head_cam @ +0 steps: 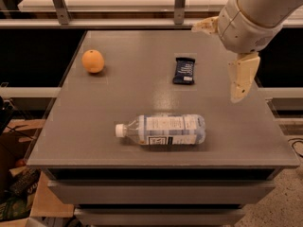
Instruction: Move rxbar blueberry near blue plastic bottle
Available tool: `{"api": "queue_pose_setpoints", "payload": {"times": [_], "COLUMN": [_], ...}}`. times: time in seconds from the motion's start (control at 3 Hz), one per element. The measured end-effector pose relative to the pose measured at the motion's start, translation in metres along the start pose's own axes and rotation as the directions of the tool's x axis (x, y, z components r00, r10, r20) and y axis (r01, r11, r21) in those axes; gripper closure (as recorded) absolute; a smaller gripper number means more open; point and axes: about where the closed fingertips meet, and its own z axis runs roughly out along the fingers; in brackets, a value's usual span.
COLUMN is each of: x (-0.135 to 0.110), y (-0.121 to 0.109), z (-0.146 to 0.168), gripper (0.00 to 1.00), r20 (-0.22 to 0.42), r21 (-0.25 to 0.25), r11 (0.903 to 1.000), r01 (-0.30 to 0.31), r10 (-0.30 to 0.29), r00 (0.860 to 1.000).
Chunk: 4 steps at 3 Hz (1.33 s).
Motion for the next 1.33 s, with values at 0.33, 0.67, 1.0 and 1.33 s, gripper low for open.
{"api": "queue_pose_setpoints", "payload": {"times": [0.33, 0.67, 1.0, 1.33], "x": [0.000, 0.000, 0.002, 0.005], "y": [0.000, -0.009, -0.029, -0.052], "z": [0.000, 0.003, 0.013, 0.029], "gripper": [0.00, 0.00, 0.00, 0.00], "r20": [0.000, -0.076, -0.134, -0.137], "r21": [0.001, 0.041, 0.050, 0.011], "r11": [1.0000, 0.9913, 0.9441, 0.8679], "r01": [-0.002, 0.125, 0.326, 0.497], "r10": [0.002, -0.122, -0.317, -0.491], "r00": [1.000, 0.990, 0.939, 0.860]}}
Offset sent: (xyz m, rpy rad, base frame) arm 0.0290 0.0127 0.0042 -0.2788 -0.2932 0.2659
